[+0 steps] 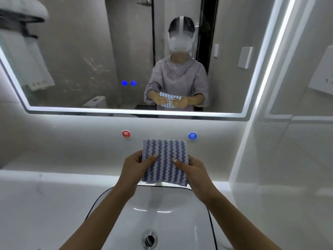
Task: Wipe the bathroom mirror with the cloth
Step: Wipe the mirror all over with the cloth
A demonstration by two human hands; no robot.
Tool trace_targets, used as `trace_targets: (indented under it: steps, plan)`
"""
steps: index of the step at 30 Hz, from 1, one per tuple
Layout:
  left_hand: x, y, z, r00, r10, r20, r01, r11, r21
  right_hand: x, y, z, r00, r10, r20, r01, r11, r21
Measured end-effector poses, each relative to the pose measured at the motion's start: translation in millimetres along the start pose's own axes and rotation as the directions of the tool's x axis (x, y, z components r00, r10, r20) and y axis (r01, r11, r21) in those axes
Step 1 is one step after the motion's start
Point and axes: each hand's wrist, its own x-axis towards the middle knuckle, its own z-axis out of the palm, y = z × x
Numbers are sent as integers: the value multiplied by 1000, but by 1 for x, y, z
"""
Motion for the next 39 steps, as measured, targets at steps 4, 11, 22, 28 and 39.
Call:
trace_targets:
  steps: [4, 11, 22, 28, 39]
  plan:
    - [-16, -1, -6, 997, -14, -75, 14, 1000, -2, 0, 3, 7, 998, 42, 39, -40, 998, -38]
    - [-34, -7, -8, 985, -4, -173, 13, 999, 49, -5, 6, 13, 986, 93, 140, -88, 995, -41]
    - [-28, 3, -26, 987, -10, -157, 13, 1000, 22, 2, 3, 32, 986, 124, 114, -116, 990, -75]
    - [-18, 7, -73, 993, 2, -115, -1, 1000, 2, 5, 9, 81, 992, 116, 44, -113, 992, -51]
    - [7, 17, -211, 995, 41, 92, -39, 999, -23, 1, 29, 218, 991, 0, -137, -10, 997, -76]
